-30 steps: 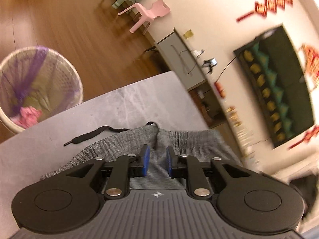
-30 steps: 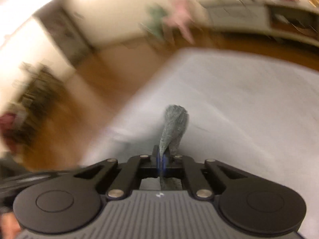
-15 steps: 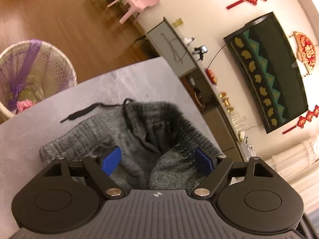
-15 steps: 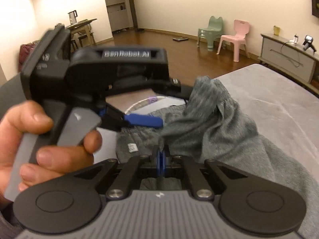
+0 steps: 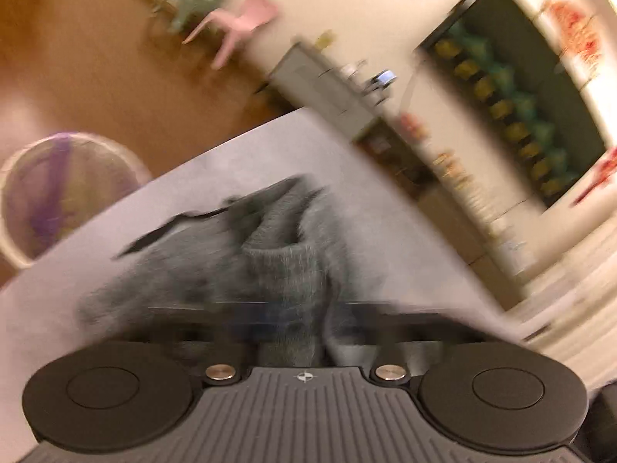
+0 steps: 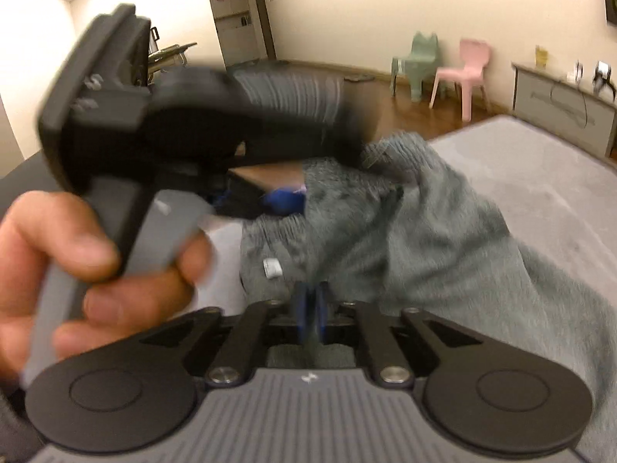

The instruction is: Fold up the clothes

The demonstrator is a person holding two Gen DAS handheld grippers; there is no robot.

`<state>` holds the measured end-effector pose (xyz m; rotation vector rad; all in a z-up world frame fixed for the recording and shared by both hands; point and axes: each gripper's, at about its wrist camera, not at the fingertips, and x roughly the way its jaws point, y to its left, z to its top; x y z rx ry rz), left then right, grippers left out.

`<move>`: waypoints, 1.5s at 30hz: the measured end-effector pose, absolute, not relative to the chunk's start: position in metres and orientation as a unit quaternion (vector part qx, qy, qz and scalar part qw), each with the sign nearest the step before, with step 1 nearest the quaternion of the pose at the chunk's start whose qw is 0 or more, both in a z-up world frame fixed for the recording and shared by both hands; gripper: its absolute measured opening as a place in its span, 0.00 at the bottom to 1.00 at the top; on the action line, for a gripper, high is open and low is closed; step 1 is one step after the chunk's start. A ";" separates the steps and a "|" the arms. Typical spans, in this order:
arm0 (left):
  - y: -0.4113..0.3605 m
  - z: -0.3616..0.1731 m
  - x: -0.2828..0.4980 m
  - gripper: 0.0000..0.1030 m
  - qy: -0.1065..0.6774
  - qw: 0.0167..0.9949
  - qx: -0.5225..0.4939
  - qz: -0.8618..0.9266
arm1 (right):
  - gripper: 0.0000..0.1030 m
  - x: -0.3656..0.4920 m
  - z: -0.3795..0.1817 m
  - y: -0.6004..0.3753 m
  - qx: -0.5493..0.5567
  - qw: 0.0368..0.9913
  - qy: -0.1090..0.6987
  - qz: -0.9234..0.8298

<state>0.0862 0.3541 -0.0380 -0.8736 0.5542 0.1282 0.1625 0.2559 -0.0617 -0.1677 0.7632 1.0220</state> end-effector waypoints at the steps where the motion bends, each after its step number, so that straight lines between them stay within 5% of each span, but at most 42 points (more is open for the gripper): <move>1: 0.356 -0.039 0.084 0.09 0.267 0.867 -0.416 0.071 | 0.37 0.166 -0.055 0.239 -0.059 0.808 0.351 0.470; 2: 0.358 -0.040 0.081 0.09 0.268 0.866 -0.414 0.080 | 0.48 0.170 -0.048 0.220 -0.039 0.817 0.347 0.459; 6: 0.372 -0.053 0.073 0.09 0.292 0.847 -0.434 0.098 | 0.48 0.211 -0.038 0.132 0.024 0.862 0.367 0.348; 11: 0.367 -0.046 0.059 0.09 0.282 0.851 -0.421 0.135 | 0.28 0.246 -0.062 0.064 0.024 0.873 0.430 0.230; 16: 0.364 -0.061 0.066 0.09 0.327 0.837 -0.409 0.159 | 0.28 0.231 -0.066 0.031 0.006 0.871 0.436 0.226; 19: 0.361 -0.059 0.068 0.09 0.331 0.842 -0.394 0.163 | 0.38 0.199 -0.051 0.014 0.001 0.875 0.413 0.253; 25: 0.366 -0.058 0.081 0.10 0.320 0.846 -0.384 0.188 | 0.40 0.102 -0.075 0.002 -0.134 0.845 0.432 0.284; 28: 0.358 -0.047 0.080 0.12 0.313 0.851 -0.366 0.208 | 0.46 0.065 -0.083 -0.029 -0.107 0.852 0.428 0.282; 31: 0.328 -0.015 0.069 0.27 0.271 0.885 -0.276 0.261 | 0.46 0.053 -0.071 -0.059 -0.102 0.853 0.434 0.271; 35: 0.286 0.015 0.078 0.28 0.238 0.924 -0.185 0.234 | 0.46 0.072 -0.055 -0.117 -0.058 0.886 0.412 0.206; 42: 0.245 -0.020 0.185 0.28 0.364 0.915 -0.119 0.125 | 0.46 0.144 -0.060 -0.206 -0.042 0.911 0.406 0.050; 45: 0.260 -0.043 0.209 0.27 0.400 0.894 -0.122 0.159 | 0.34 0.161 -0.075 -0.245 -0.039 0.903 0.429 0.008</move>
